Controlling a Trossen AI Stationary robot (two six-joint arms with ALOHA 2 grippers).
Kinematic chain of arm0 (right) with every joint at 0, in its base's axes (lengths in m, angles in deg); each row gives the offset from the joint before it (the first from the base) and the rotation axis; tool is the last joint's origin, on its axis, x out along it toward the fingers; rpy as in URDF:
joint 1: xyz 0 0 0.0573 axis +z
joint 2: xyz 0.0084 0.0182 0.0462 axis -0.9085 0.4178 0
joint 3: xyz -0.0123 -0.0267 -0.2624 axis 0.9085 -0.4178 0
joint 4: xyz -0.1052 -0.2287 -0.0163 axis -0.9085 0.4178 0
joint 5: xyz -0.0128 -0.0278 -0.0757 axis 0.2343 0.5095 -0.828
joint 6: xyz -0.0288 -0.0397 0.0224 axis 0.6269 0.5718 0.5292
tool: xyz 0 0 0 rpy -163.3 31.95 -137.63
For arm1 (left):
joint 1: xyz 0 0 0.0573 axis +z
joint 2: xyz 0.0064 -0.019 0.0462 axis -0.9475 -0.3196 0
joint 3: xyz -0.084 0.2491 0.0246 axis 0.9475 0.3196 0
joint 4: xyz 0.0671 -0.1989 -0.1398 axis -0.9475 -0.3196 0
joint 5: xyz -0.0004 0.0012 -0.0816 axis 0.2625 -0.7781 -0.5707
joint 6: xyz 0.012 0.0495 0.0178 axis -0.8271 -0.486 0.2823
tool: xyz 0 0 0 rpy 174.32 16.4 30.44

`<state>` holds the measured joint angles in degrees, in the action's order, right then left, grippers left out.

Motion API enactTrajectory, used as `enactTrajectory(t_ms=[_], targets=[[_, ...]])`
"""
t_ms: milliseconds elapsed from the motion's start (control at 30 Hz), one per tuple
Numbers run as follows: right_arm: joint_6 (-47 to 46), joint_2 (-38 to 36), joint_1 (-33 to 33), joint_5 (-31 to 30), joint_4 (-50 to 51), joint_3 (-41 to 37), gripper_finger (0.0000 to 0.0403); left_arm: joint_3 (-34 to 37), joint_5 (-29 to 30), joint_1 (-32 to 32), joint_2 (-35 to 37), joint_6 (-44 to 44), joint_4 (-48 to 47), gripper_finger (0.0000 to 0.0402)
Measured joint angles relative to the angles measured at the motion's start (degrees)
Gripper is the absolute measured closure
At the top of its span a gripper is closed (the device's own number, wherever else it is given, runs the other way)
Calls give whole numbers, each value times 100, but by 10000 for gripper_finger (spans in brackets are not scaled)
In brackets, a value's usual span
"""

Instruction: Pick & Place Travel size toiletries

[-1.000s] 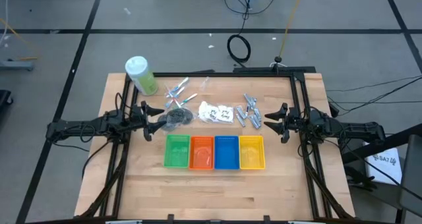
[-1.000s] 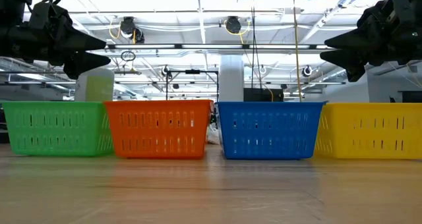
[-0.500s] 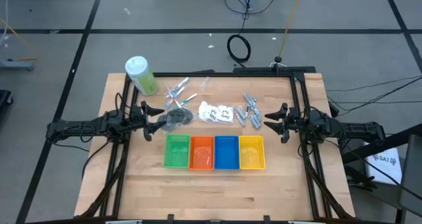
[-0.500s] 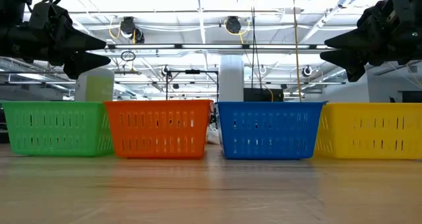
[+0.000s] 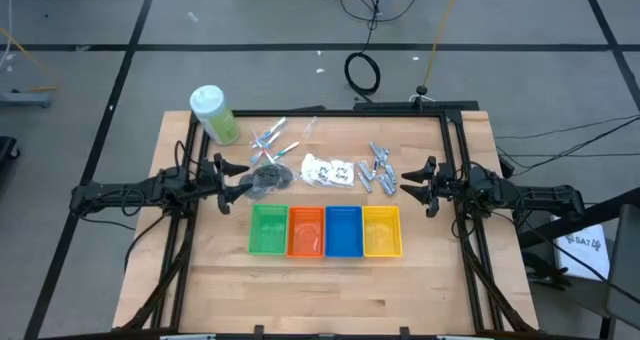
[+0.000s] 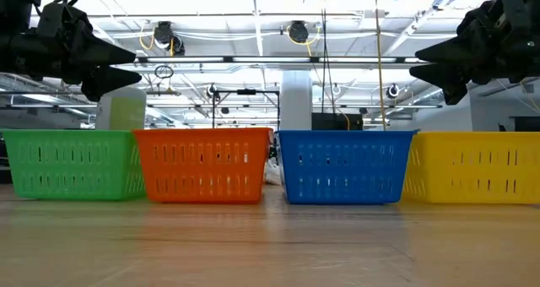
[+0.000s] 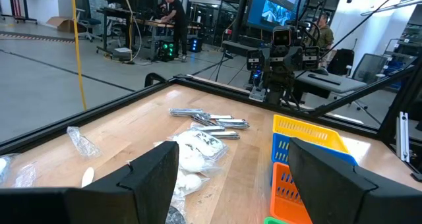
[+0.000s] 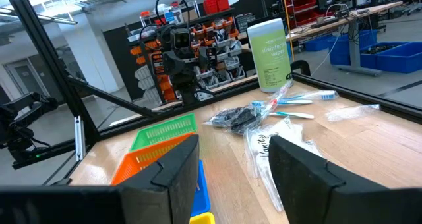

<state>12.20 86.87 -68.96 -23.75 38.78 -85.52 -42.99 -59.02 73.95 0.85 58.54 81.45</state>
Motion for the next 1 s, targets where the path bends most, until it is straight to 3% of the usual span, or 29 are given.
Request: enactTrajectory(t_ms=[467,700,900,1000], targets=[[-46,-1,0,1,-23,-1,232,0,-2,0,0,0,0,121],[-1042,-1,0,-3,-474,-1,231,0,-2,0,0,0,0,121],[-920,1,2,-605,-476,-1,232,0,-1,0,1,0,2,121],[-867,1,2,-614,-441,-1,232,0,-2,0,2,0,0,121]])
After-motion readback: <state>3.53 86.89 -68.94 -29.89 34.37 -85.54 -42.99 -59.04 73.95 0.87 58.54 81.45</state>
